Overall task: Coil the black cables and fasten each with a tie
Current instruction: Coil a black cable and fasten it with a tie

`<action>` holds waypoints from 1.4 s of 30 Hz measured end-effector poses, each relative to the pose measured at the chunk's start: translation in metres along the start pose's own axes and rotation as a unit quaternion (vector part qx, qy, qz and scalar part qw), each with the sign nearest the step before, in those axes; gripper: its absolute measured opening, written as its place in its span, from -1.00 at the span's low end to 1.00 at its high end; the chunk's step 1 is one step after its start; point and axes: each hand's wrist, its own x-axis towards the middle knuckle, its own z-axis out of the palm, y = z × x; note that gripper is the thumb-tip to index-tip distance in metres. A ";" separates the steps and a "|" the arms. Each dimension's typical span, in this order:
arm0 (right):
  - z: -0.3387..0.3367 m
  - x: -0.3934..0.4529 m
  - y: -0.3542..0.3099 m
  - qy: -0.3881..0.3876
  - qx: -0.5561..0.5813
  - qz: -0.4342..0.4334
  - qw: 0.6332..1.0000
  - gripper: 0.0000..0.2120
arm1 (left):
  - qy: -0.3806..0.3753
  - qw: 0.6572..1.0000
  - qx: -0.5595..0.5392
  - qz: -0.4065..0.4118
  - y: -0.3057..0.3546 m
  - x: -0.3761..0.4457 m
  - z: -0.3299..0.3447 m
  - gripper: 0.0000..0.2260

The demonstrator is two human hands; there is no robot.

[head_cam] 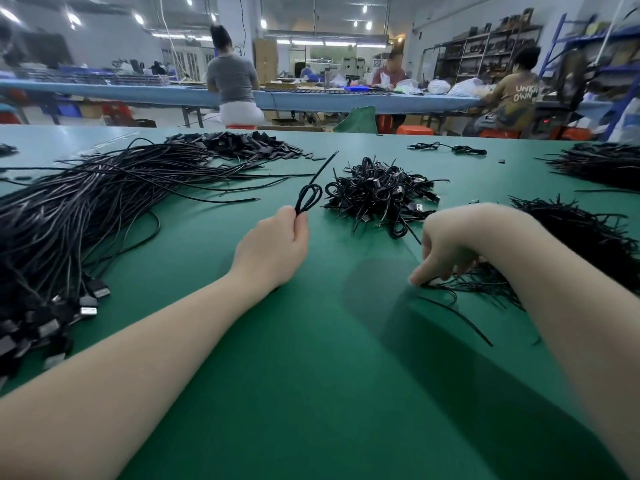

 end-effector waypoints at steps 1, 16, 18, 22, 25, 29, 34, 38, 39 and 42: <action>0.001 0.003 -0.001 0.011 0.003 -0.010 1.000 -0.57 | 0.000 1.000 -0.001 0.000 -0.001 0.000 0.000 -0.67; 0.052 0.032 -0.080 0.417 0.554 -0.233 0.682 -0.96 | -0.164 0.966 -0.198 0.011 -0.005 0.003 0.000 -0.72; 0.059 0.035 -0.082 0.437 0.544 -0.255 0.669 -0.93 | -0.164 0.978 -0.126 0.040 -0.003 0.003 0.000 -0.72; 0.059 0.033 -0.081 0.490 0.524 -0.266 0.644 -0.91 | -0.168 0.981 -0.078 0.065 0.002 0.003 -0.001 -0.70; 0.058 0.031 -0.080 0.488 0.540 -0.264 0.633 -0.88 | -0.176 0.980 -0.064 0.062 0.004 0.001 -0.002 -0.70; 0.058 0.028 -0.085 0.475 0.554 -0.279 0.624 -0.85 | -0.167 0.983 -0.032 0.071 0.006 -0.002 -0.003 -0.67; 0.059 0.023 -0.084 0.489 0.514 -0.280 0.647 -0.89 | -0.166 0.981 0.029 0.097 0.007 -0.004 -0.002 -0.67; 0.056 0.016 -0.079 0.548 0.384 -0.286 0.686 -0.93 | -0.160 0.976 0.108 0.104 0.012 -0.005 0.001 -0.70; 0.054 0.015 -0.077 0.572 0.333 -0.285 0.693 -0.93 | -0.155 0.973 0.133 0.103 0.015 -0.005 0.002 -0.67; 0.043 0.009 -0.070 0.602 0.243 -0.266 0.712 -0.91 | -0.126 0.964 0.197 0.129 0.025 -0.007 0.000 -0.51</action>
